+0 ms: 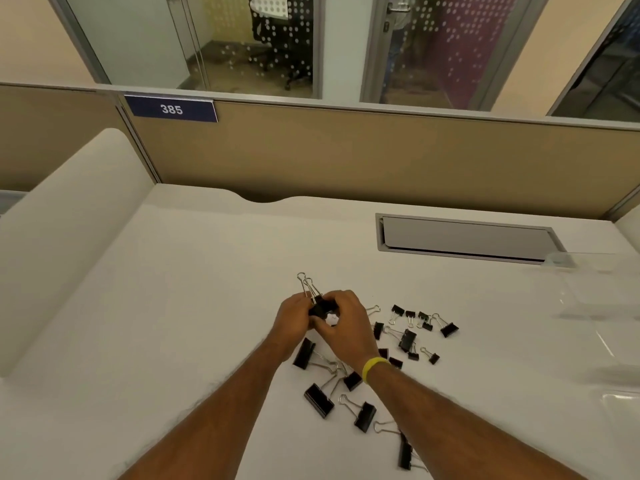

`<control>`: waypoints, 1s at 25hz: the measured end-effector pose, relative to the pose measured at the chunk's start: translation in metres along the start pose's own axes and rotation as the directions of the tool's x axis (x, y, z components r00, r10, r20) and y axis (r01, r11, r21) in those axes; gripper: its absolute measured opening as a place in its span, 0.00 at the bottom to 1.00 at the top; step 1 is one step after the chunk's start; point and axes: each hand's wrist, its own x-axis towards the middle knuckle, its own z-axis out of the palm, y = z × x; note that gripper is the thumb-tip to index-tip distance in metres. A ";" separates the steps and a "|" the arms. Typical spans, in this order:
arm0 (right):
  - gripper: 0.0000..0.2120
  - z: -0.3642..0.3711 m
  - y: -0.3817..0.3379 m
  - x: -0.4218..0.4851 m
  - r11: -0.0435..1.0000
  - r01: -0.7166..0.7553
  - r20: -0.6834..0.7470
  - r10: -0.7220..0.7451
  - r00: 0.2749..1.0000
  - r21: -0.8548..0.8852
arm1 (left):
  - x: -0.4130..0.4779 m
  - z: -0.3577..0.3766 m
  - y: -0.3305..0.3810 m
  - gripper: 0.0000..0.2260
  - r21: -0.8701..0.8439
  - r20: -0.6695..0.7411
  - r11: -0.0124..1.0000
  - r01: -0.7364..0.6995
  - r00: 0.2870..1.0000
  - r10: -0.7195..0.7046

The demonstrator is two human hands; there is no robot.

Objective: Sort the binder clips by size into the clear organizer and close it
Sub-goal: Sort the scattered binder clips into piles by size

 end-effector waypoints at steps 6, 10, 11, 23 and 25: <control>0.20 0.017 0.018 0.061 0.980 -0.082 -0.043 0.075 0.996 -0.183 | 0.055 -0.031 -0.001 0.08 0.012 -0.144 1.000 0.015 0.990 -0.013; 0.20 0.025 0.031 0.081 0.940 -0.073 -0.007 0.075 0.997 -0.333 | 0.081 -0.045 -0.009 0.08 0.301 -0.283 0.953 -0.019 0.953 0.108; 0.20 0.027 0.033 0.085 0.936 -0.075 -0.006 0.078 0.997 -0.345 | 0.086 -0.046 -0.010 0.08 0.319 -0.289 0.948 -0.017 0.950 0.114; 0.25 0.025 0.040 0.102 0.956 -0.086 0.030 0.099 0.995 -0.279 | 0.100 -0.052 -0.011 0.17 0.511 -0.275 0.855 -0.095 0.924 0.267; 0.21 0.014 0.041 0.095 0.958 -0.072 0.004 0.076 0.997 -0.278 | 0.091 -0.058 -0.012 0.15 0.510 -0.290 0.853 -0.114 0.910 0.295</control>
